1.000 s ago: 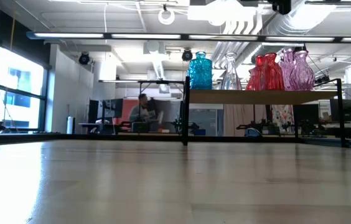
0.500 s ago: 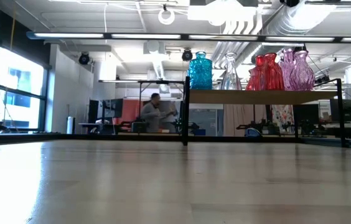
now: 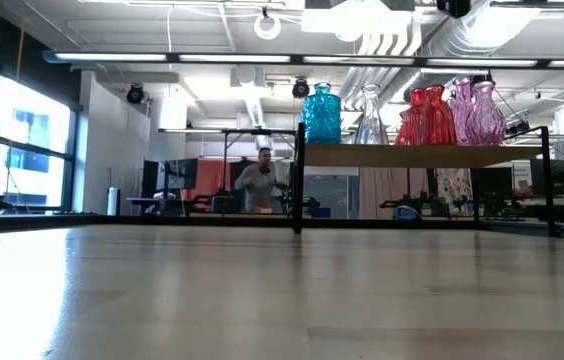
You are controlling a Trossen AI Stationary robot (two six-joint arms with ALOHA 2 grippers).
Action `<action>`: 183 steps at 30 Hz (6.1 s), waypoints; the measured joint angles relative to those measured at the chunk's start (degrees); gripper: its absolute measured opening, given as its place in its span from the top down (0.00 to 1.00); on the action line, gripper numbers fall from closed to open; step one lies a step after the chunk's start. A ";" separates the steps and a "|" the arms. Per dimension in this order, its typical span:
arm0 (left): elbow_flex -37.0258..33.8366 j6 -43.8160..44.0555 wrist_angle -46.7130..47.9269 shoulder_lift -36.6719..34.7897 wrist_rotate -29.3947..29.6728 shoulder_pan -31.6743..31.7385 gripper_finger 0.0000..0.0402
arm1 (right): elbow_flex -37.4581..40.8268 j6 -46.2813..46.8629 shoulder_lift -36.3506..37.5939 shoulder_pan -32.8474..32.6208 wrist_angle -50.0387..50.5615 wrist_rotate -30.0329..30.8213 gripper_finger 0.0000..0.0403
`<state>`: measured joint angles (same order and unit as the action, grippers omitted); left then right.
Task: Sort vases onto shelf
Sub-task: Put the transparent vase on the shelf aligned with the other transparent vase
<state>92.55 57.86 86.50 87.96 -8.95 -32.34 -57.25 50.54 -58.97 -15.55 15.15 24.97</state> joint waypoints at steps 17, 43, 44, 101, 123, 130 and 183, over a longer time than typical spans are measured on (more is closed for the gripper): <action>0.00 5.27 -6.94 13.29 3.02 -8.56 0.78 | 0.00 0.02 -2.30 0.00 -4.30 -1.40 0.24; 0.00 10.99 -13.86 18.61 5.20 -12.89 0.78 | 0.00 1.07 -2.28 0.00 -4.78 -1.38 0.24; 0.00 11.23 -13.85 18.61 5.41 -13.03 0.78 | 0.00 1.07 -2.28 0.00 -4.78 -1.38 0.24; -5.26 13.44 -16.59 18.59 4.31 -12.70 0.78 | 0.00 1.00 -2.26 0.00 -5.33 -1.60 0.24; -7.56 10.41 -17.53 18.61 4.30 -11.41 0.79 | 0.00 0.46 -2.26 0.00 -5.13 -1.60 0.24; -7.56 8.90 -17.48 18.60 4.14 -10.95 0.95 | 0.00 0.61 -2.26 0.01 -5.13 -1.60 0.24; -7.52 -18.63 -17.41 3.24 8.19 12.88 0.97 | 0.00 -10.66 -2.26 0.17 -4.69 -7.40 0.24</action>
<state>85.03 39.24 69.10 91.19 -0.75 -19.46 -57.25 39.88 -61.23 -15.38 10.46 17.57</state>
